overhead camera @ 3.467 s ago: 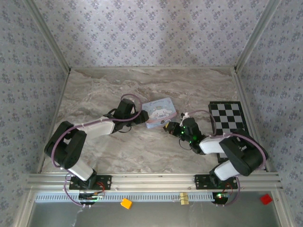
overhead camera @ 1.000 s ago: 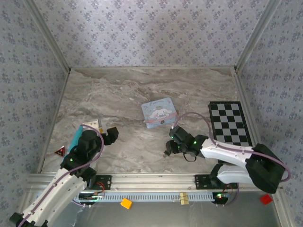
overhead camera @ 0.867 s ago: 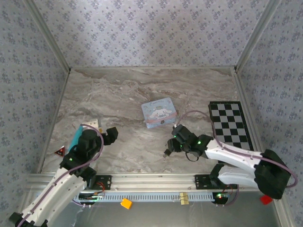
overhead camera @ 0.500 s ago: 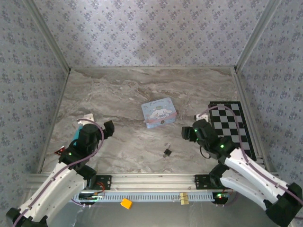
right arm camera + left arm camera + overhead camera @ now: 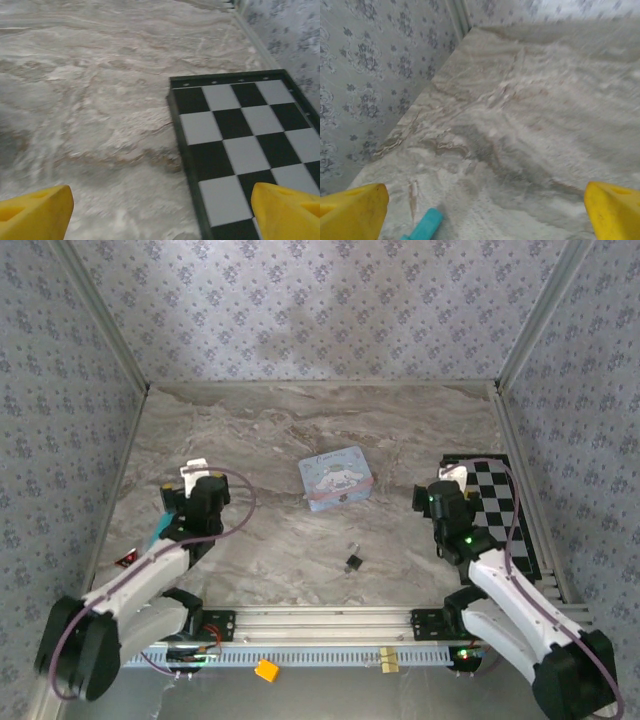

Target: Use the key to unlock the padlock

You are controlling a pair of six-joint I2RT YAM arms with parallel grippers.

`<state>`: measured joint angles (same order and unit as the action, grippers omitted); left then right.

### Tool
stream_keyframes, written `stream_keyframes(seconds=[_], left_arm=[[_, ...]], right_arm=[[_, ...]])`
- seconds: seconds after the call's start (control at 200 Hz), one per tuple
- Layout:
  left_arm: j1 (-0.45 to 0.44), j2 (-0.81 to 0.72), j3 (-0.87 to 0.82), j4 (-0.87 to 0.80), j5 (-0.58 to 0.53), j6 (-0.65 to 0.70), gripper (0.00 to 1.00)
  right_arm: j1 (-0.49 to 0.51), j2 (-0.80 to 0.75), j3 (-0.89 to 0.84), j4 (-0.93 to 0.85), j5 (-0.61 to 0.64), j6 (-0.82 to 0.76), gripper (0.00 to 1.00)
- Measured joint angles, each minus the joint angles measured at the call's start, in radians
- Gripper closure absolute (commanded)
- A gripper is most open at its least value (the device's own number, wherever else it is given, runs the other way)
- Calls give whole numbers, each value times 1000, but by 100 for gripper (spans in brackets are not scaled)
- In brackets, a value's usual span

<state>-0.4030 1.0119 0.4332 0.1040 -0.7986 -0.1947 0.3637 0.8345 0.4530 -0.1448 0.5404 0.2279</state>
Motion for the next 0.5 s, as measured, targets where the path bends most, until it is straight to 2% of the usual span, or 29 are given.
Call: stream_keyframes(seconds=[0.205, 0.5], left_arm=[[146, 123, -18, 185, 159, 115, 0], [318, 356, -99, 550, 419, 172, 0]], right_arm=[[-115, 147, -28, 196, -1, -83, 7], [-175, 375, -114, 575, -20, -232, 6]])
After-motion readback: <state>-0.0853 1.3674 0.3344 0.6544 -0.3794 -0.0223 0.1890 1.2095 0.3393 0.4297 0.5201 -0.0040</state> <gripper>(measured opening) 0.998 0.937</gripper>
